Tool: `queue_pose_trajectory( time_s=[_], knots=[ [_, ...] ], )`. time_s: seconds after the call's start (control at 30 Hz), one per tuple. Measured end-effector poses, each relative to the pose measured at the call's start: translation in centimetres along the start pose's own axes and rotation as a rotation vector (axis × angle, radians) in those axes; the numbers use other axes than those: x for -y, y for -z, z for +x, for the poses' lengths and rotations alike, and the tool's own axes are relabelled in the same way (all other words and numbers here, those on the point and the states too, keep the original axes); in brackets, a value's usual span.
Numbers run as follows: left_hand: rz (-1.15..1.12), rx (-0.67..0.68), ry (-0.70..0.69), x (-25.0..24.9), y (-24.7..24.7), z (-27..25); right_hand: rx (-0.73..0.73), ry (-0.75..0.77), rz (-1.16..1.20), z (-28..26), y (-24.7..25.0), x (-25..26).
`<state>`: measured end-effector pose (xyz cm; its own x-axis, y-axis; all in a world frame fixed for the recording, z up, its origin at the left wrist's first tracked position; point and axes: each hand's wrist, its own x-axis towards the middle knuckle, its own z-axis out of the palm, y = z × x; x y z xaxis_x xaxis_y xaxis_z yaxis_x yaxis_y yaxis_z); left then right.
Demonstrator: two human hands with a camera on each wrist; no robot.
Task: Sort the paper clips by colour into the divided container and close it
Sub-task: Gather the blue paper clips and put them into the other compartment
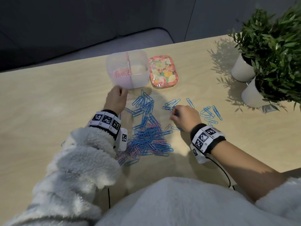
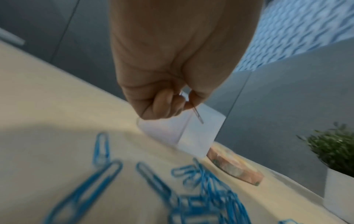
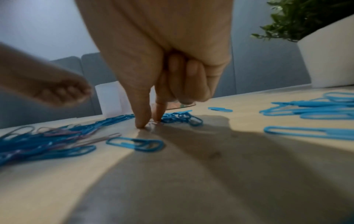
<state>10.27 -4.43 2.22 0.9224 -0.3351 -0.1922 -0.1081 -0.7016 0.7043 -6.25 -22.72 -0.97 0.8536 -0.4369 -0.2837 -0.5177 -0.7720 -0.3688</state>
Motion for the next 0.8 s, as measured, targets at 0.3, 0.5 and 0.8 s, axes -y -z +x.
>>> queue_pose_trajectory(
  time_s=[0.3,0.5,0.8],
  knots=[
    [0.374,-0.205,-0.169,-4.8,3.7,6.1,0.044,-0.082,0.101,0.0,0.5,-1.1],
    [0.55,-0.088,-0.226,-5.6,2.8,6.4,0.067,-0.128,0.169,-0.6,0.5,-2.1],
    [0.45,0.204,-0.575,-2.2,-3.3,-3.7,0.084,-0.156,0.767,-1.1,1.5,-3.0]
  ],
)
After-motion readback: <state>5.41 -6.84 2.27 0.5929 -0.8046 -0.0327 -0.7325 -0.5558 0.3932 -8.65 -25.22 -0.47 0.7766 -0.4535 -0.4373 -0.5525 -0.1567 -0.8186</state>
